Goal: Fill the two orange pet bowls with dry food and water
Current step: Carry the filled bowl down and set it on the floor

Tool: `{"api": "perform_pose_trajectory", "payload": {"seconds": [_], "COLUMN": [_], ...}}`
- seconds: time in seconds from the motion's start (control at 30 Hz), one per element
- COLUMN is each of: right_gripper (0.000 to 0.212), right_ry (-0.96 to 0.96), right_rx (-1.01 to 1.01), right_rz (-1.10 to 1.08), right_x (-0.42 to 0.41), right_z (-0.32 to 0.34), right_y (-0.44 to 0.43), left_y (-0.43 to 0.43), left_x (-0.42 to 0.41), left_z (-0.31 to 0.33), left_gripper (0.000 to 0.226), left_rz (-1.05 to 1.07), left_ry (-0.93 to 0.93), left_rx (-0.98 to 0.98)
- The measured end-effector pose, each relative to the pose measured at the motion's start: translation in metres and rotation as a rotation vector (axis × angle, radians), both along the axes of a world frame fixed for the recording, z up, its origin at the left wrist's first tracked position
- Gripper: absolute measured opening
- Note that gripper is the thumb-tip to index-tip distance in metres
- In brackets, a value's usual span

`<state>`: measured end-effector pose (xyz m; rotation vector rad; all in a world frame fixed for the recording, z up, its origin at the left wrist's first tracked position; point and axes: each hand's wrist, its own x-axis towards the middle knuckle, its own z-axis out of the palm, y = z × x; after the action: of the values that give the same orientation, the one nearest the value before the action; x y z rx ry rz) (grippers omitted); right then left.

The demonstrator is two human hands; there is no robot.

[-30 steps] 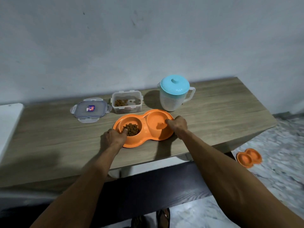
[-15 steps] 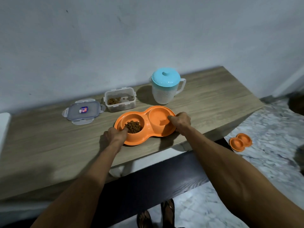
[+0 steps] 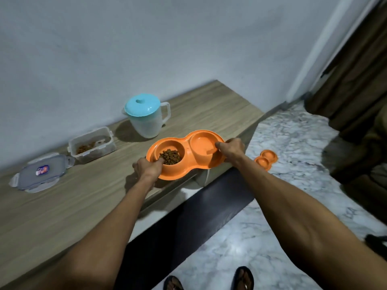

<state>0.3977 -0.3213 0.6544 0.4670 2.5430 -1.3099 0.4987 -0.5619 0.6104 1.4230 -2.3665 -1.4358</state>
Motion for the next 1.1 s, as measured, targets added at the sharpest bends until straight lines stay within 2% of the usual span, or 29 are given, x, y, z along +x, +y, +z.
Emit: {"api": "perform_pose_trajectory", "payload": {"seconds": [0.17,0.3,0.53,0.67,0.87,1.0,1.1], "right_gripper": [0.039,0.03,0.037,0.036,0.031,0.029,0.028], "right_ry": [0.019,0.045,0.049,0.048,0.049,0.042,0.027], "right_rx": [-0.022,-0.027,-0.024,-0.024,-0.017,0.003,0.018], "right_rz": [-0.107,-0.149,-0.222,-0.259,-0.307,-0.339,-0.335], "right_x": [-0.02,-0.037,-0.076,-0.098,-0.147,-0.197,-0.248], "right_z": [0.01,0.019,0.026,0.031,0.019,0.004,-0.01], "right_y": [0.102,0.191,0.34,0.402,0.47,0.502,0.521], "left_y": [0.089,0.177,0.324,0.38,0.445,0.487,0.513], "left_x": [-0.046,-0.078,-0.134,-0.17,-0.239,-0.278,-0.321], "left_z": [0.005,0.013,0.015,0.006,-0.023,-0.015,-0.024], "left_gripper": [0.062,0.063,0.048,0.055,0.082,0.055,0.043], "left_rz": [-0.131,-0.176,-0.235,-0.278,-0.313,-0.312,-0.295], "left_ry": [0.026,0.047,0.097,0.082,0.08,0.093,0.089], "left_rx": [-0.039,-0.042,0.025,0.065,0.052,0.05,0.085]}}
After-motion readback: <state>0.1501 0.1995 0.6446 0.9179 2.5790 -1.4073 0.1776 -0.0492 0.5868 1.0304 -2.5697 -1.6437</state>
